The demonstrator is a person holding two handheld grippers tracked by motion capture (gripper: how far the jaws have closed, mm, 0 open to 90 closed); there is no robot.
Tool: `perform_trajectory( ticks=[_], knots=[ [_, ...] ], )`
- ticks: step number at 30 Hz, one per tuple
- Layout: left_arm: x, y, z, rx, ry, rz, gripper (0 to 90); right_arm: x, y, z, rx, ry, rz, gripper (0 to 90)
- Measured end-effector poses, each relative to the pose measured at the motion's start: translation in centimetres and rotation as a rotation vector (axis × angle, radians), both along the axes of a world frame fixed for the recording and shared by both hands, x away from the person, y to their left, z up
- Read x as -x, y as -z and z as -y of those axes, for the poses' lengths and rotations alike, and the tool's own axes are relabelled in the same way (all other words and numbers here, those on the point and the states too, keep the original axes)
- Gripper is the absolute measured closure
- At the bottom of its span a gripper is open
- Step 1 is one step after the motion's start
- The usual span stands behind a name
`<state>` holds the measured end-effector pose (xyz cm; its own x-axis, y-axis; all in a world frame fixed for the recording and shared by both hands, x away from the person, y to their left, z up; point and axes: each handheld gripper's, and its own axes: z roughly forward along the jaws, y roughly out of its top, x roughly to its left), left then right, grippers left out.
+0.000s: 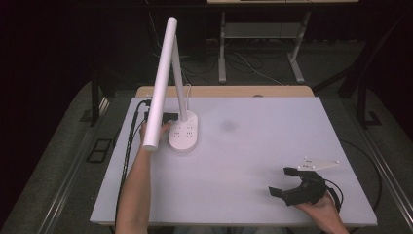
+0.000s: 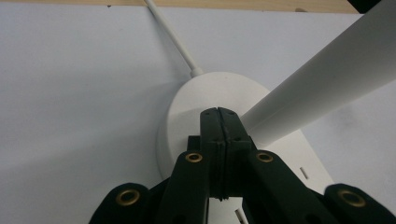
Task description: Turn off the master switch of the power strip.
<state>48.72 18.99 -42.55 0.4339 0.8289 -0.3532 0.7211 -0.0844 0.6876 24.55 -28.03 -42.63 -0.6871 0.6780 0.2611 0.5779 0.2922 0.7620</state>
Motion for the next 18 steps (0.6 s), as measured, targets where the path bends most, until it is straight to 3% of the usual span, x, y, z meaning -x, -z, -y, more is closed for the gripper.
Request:
perform_trajectory(
  ticks=[6,12,18],
  knots=[
    [0.04,0.03,-0.06,-0.008,-0.007,0.001,89.7,0.0,0.04,-0.05,0.003,-0.002,0.003,0.1],
    [0.15,0.51,-0.56,0.033,-0.045,-0.009,90.0,0.01,0.04,-0.09,0.005,-0.005,0.004,0.1],
    [0.23,0.47,-0.45,0.027,-0.044,-0.01,90.0,0.0,0.04,-0.12,0.006,-0.003,0.002,0.1]
  ],
)
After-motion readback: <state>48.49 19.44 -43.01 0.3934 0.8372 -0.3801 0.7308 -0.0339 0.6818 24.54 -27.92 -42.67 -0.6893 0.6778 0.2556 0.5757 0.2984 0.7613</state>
